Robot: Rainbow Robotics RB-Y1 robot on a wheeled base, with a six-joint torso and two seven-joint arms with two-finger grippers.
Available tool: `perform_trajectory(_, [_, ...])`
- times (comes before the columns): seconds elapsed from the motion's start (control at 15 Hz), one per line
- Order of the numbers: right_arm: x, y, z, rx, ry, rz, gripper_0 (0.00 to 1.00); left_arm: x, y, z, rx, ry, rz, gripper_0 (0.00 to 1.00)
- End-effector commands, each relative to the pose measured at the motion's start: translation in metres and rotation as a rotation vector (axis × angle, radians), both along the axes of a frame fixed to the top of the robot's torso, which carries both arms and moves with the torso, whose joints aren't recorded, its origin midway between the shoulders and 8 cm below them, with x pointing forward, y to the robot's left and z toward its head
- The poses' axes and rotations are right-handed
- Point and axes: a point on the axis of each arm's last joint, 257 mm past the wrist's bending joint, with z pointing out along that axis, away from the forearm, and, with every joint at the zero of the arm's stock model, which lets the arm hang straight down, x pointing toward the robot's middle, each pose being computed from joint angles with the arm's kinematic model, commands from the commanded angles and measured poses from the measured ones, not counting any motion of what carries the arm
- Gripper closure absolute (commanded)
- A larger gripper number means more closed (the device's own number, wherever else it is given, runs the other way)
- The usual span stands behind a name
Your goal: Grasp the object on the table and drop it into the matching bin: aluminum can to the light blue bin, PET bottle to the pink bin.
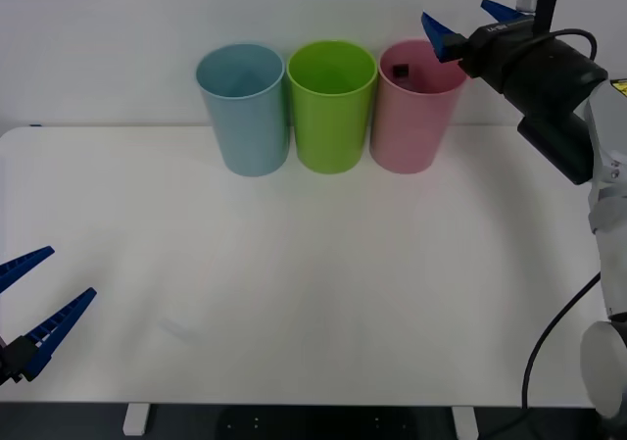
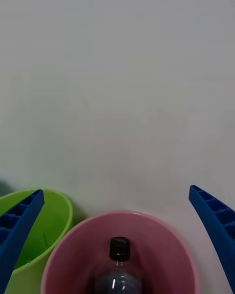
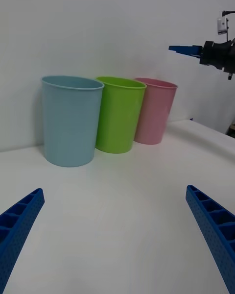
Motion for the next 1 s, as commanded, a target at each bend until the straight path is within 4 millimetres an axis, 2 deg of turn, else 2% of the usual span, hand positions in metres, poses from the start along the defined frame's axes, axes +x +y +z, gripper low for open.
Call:
perform_trajectory(0.07, [-0.029,-0.004,-0.011,-0.011,-0.014,0.032,0.00,0.000,0.000,0.000,0.000,0.000,0.000,0.00])
perform_trajectory(0.27, [-0.065,-0.005,-0.024,-0.005,-0.018,0.088,0.00,0.000,0.000,0.000,0.000,0.000,0.000,0.00])
perform_trajectory(0.6, [-0.123,-0.016,-0.065,-0.035,0.009,0.131,0.00,0.000,0.000,0.000,0.000,0.000,0.000,0.00])
perform_trajectory(0.8, [-0.147,-0.021,-0.083,-0.092,0.009,0.166,0.00,0.000,0.000,0.000,0.000,0.000,0.000,0.00])
perform_trajectory(1.0, [-0.174,-0.034,-0.114,-0.164,0.019,0.191,0.00,0.000,0.000,0.000,0.000,0.000,0.000,0.00])
